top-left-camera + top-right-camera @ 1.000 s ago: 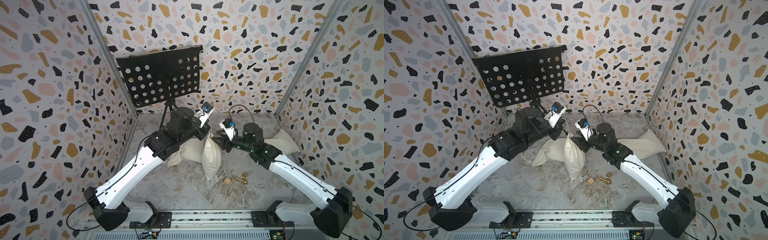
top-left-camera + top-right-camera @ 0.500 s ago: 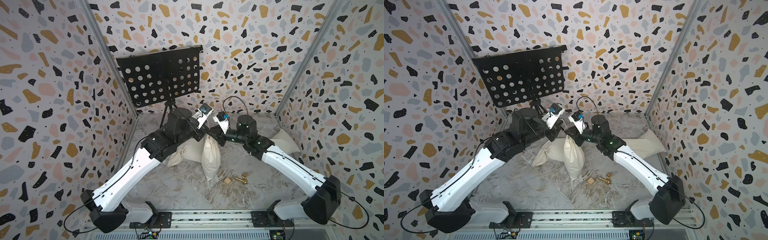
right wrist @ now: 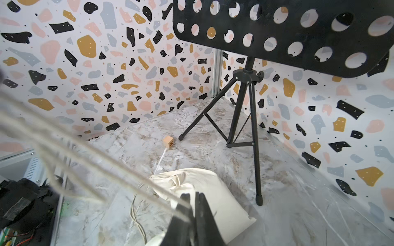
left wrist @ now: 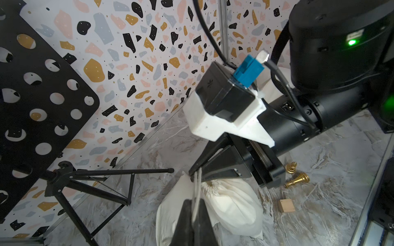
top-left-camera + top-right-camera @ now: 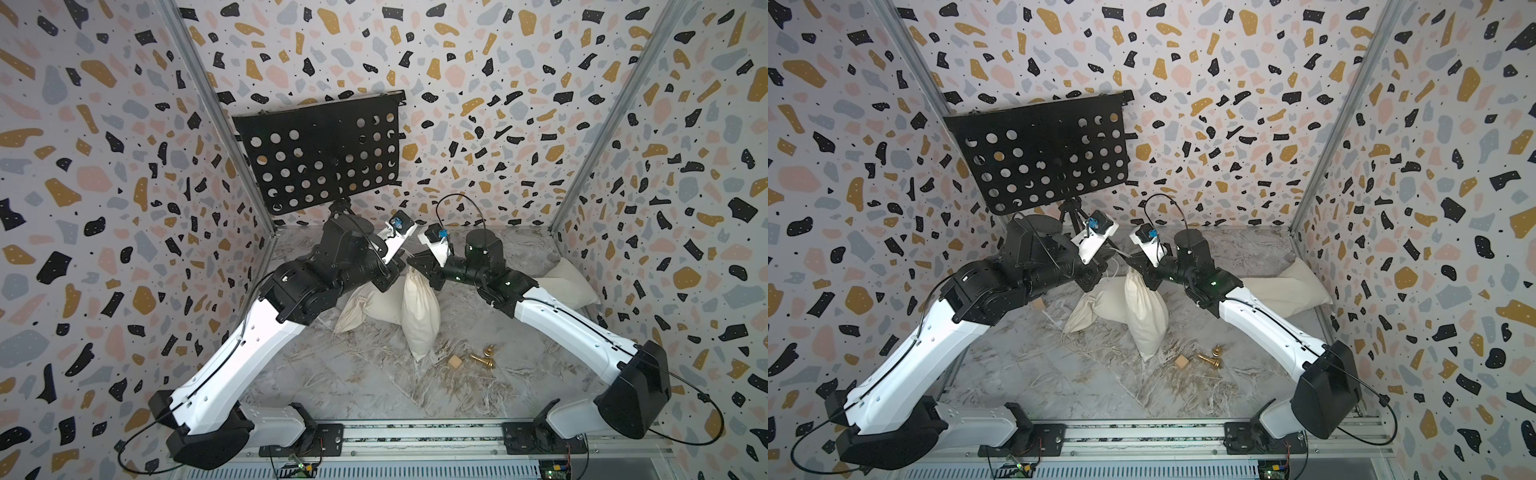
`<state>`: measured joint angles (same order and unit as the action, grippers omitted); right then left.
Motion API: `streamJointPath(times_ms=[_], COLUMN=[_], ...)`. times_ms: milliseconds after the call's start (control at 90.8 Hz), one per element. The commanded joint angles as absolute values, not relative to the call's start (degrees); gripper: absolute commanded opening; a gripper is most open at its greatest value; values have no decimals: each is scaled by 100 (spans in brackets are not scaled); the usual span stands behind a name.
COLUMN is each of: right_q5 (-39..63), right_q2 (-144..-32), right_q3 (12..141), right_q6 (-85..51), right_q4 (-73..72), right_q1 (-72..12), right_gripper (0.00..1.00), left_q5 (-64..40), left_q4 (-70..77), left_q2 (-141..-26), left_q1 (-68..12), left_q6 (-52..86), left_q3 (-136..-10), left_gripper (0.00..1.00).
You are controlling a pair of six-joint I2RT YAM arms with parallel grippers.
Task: Close the soil bag
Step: Frap the soil bag at the center of the board.
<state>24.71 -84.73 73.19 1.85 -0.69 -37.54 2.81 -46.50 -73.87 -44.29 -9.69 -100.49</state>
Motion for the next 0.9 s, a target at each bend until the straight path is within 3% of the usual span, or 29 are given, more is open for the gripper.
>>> streamJointPath(times_ms=[0,341,650,892], right_q5=[219,-1216,-648,-829], right_q2=[-9149,-9327,-9745,-9994], right_q3=[6988,7753,7409,6806], right_q6=[338,1076,1082,1009], right_q4=[1997,2360,2029,1579], right_q1=[-3059,-2852,-3099,-3185], right_gripper=[11,19,18,23], left_q5=[-153,382,1304,2070], left_q4=[-2766,-2474,-1893,-2100], left_q2=[-6446,-5254,-4819,-4490], left_q1=[-4474,-4474,-4474,-4404], left_q6=[-728,-575,-52,20], left_q3=[-11419,-10411,-7985,-7397], left_gripper=[0,0,0,0])
